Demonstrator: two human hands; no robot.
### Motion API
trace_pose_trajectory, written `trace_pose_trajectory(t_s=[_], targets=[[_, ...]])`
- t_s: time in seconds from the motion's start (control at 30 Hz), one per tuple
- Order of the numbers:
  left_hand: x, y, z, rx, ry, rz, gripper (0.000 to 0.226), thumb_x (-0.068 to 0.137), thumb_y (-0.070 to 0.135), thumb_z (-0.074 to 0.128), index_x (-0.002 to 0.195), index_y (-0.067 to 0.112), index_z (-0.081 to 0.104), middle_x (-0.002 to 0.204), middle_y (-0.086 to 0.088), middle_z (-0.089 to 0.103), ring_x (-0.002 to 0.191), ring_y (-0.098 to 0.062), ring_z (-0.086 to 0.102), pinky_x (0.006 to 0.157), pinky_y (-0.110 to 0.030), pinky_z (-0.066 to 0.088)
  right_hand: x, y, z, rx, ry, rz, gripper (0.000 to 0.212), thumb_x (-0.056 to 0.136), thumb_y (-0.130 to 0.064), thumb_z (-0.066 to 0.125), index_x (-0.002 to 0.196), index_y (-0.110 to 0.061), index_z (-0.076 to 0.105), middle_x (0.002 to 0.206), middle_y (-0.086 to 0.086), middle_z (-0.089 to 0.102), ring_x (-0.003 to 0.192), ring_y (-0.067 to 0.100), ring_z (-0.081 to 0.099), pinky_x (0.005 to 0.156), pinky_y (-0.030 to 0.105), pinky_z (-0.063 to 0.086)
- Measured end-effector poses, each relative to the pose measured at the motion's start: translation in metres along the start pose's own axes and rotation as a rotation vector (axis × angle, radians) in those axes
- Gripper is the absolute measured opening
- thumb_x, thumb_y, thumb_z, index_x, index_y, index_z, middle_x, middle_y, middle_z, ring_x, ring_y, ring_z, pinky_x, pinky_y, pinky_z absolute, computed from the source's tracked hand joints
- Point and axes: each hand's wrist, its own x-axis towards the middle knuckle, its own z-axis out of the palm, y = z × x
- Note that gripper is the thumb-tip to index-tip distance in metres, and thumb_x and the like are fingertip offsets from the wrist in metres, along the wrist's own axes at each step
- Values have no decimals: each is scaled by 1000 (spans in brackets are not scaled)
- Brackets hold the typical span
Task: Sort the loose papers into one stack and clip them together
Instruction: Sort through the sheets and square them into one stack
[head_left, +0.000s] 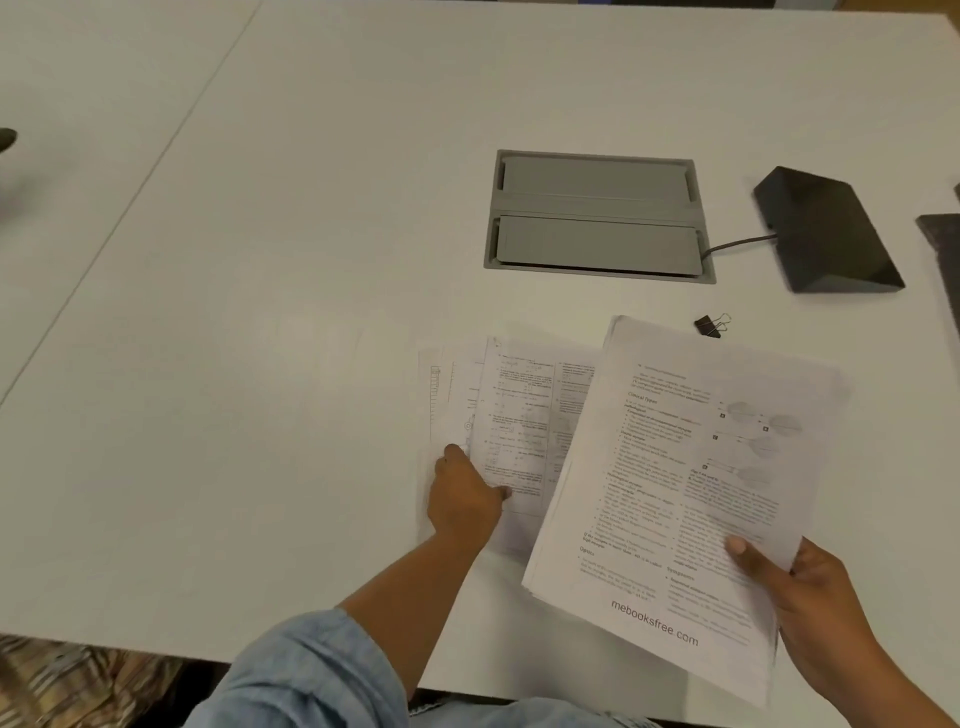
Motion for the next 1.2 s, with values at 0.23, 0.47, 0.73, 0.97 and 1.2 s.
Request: trace_pose_trajectory(t_s=[0.23, 0.47, 0.73, 0.97, 1.2], targets=[[-10, -5, 0, 64, 21, -6, 67, 69, 40, 86, 118, 11, 51, 116, -7, 61, 104, -28, 64, 80, -39, 57, 0, 1, -4, 13, 25, 20, 27, 83, -6, 67, 110, -9, 69, 106, 7, 78, 92, 26, 75, 67, 27, 61], [-15, 6, 8, 21, -20, -16, 61, 70, 31, 87, 115, 14, 49, 114, -4, 66, 101, -27, 67, 79, -41, 59, -2, -1, -6, 26, 37, 15, 39, 70, -17, 72, 108, -11, 69, 105, 2, 78, 90, 21, 75, 66, 24, 61], [-8, 14, 2, -240, -118, 9, 19, 97, 17, 58, 111, 8, 69, 108, 2, 69, 63, -10, 62, 48, -13, 52, -3, -4, -13, 10, 54, 1, 36, 71, -16, 70, 107, -14, 69, 105, 2, 78, 91, 22, 75, 75, 31, 61], [-12, 10, -5, -482, -106, 10, 11, 88, 17, 73, 91, 18, 62, 109, -5, 71, 88, -23, 69, 54, -18, 55, -3, -3, -18, -9, 79, 5, 40, 67, -21, 74, 106, -14, 70, 104, 2, 78, 88, 21, 75, 75, 32, 61], [-20, 4, -28, -665, -141, 42, 21, 98, 18, 59, 119, 17, 64, 111, -2, 72, 95, -19, 70, 78, -32, 62, -1, -4, -23, -15, 79, -2, 37, 71, -18, 72, 107, -14, 70, 108, 5, 77, 94, 28, 74, 79, 38, 60]])
